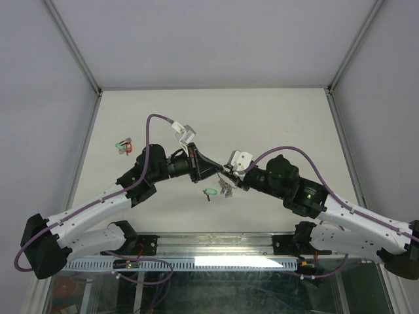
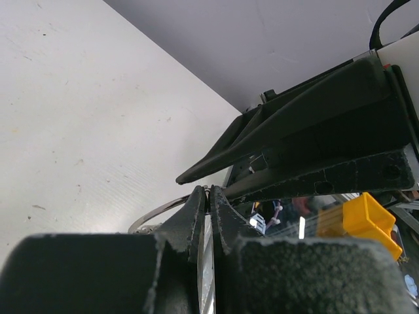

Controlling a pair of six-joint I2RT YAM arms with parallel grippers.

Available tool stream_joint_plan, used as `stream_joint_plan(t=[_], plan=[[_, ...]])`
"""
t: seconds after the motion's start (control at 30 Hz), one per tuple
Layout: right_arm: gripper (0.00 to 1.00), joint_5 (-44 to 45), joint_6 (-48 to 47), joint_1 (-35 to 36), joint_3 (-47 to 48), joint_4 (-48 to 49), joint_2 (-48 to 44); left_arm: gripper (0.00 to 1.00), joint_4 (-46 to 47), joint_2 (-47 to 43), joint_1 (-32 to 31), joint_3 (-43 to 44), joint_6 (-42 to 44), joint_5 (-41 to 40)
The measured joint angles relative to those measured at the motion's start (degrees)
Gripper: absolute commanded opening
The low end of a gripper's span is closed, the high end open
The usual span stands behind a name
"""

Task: Put the keys on the keyring

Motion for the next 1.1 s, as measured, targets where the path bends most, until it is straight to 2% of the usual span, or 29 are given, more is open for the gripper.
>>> stream_joint_plan(t=[0.37,0.7,0.97,1.1], plan=[[0.28,0.5,-0.4,0.0,0.0,0.1,0.0,0.00,-0.2,-1.0,0.0,0.0,0.0,-1.5],[0.20,0.5,-0.4,0.0,0.0,1.8,0.5,0.00,-0.3,-1.0,0.0,0.1,0.0,-1.5],[0.25,0.5,-0.8,0.0,0.0,2.1,1.0,0.00,-0.7,-1.0,0.0,0.1,0.0,-1.7],[0.21,0.7,-1.0,0.0,0.0,2.0,1.0,0.00,-1.0,-1.0,0.0,0.2,0.0,-1.9]])
